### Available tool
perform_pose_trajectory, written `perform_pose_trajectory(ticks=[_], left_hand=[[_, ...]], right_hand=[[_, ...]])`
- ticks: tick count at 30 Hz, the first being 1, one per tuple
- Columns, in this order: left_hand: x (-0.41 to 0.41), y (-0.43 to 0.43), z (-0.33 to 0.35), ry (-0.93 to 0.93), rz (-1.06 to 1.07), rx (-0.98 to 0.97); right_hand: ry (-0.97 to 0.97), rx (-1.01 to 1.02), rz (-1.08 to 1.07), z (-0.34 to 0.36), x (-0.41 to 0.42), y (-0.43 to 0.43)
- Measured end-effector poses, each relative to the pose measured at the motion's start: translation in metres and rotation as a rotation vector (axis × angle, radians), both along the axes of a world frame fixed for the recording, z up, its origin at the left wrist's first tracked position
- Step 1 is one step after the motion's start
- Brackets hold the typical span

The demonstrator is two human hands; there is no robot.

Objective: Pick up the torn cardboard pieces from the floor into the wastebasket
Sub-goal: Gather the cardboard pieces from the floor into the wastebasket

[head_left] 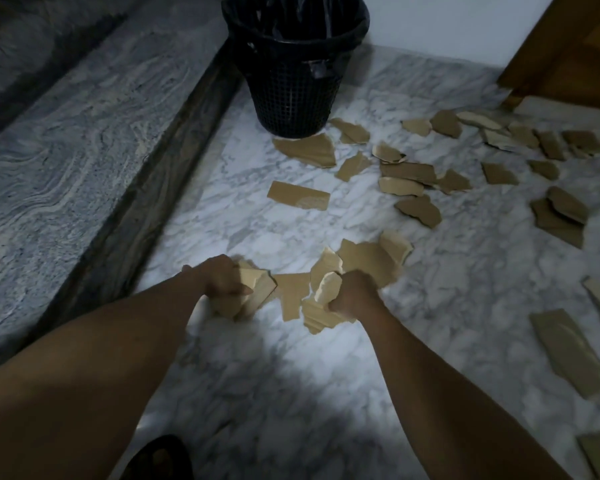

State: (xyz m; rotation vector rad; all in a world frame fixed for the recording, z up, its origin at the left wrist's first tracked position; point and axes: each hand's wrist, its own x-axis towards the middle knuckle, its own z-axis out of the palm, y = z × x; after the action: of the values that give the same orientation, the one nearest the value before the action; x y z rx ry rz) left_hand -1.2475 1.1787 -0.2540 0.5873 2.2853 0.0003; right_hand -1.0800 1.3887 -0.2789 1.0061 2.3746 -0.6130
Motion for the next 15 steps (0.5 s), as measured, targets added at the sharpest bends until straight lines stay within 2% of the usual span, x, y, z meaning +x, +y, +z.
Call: perform_pose_trajectory(ticks=[2, 5, 8, 12, 15], left_hand=[[0.007, 0.017, 0.012, -0.109, -0.086, 0.029], [0.023, 0.052, 0.016, -0.055, -0.208, 0.006], [0.037, 0.072, -0.004, 0.037, -0.349, 0.029], [0.04, 0.079, -0.027, 0.184, -0.556, 0.011], [0.043, 0.081, -0.025, 0.2, -0.505, -0.008]], right_hand=[[0.064, -0.102, 0.017, 0.008, 0.002, 0.007], [0.154, -0.17, 0.017, 0.024, 0.008, 0.025], [0.144, -0.27, -0.025, 0.036, 0.015, 0.044], [0.161, -0.479, -0.218, 0.049, 0.029, 0.079], [0.247, -0.531, -0.408, 0.051, 0.042, 0.104]])
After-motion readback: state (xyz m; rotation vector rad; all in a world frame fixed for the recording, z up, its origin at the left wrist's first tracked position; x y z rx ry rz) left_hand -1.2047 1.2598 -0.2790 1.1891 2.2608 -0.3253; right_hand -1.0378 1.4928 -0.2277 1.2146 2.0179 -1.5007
